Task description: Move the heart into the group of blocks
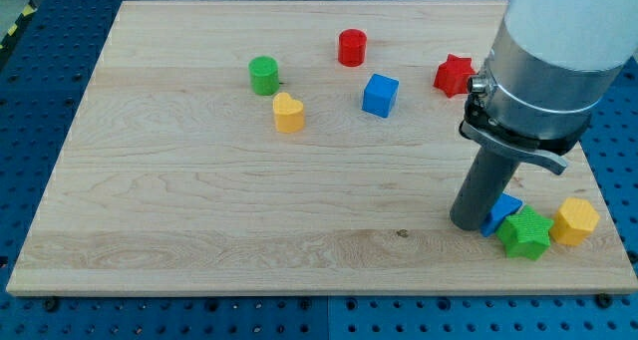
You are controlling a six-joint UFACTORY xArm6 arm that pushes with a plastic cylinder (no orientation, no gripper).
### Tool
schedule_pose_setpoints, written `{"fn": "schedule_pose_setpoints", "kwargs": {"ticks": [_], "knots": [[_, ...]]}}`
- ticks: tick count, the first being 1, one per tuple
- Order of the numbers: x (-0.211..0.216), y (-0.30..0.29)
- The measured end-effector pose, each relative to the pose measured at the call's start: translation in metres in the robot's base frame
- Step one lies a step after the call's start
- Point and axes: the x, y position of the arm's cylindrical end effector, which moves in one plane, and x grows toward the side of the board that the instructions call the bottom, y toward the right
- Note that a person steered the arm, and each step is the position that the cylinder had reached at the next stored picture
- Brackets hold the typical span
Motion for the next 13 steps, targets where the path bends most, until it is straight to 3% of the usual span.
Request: {"fn": "schedule_pose_setpoints", "kwargs": {"ticks": [1, 2, 3, 4, 5, 7, 10, 13], "knots": [[-0.008, -0.096], [-0.042, -0.212], [-0.094, -0.291], [-0.151, -0.263], [-0.158, -0.218], [-0.148, -0.17], [-0.098, -0.155], [-0.079, -0.062]]}}
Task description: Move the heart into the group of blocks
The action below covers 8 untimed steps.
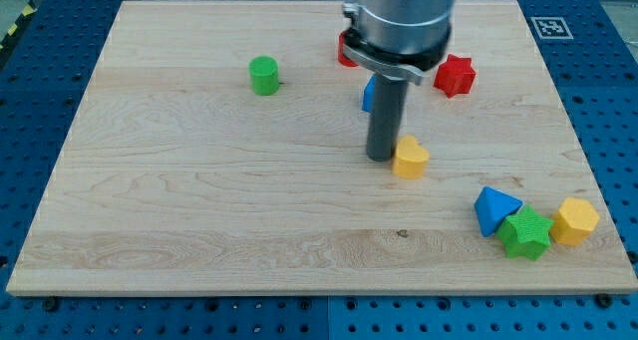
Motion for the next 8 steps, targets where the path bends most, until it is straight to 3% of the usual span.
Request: {"fn": "schedule_pose_setpoints", "kwargs": {"ticks": [2, 6, 7, 8], "knots": [[0.003, 0.067], [0.037, 0.119], [0.023, 0.089], [0.001, 0.007]]}}
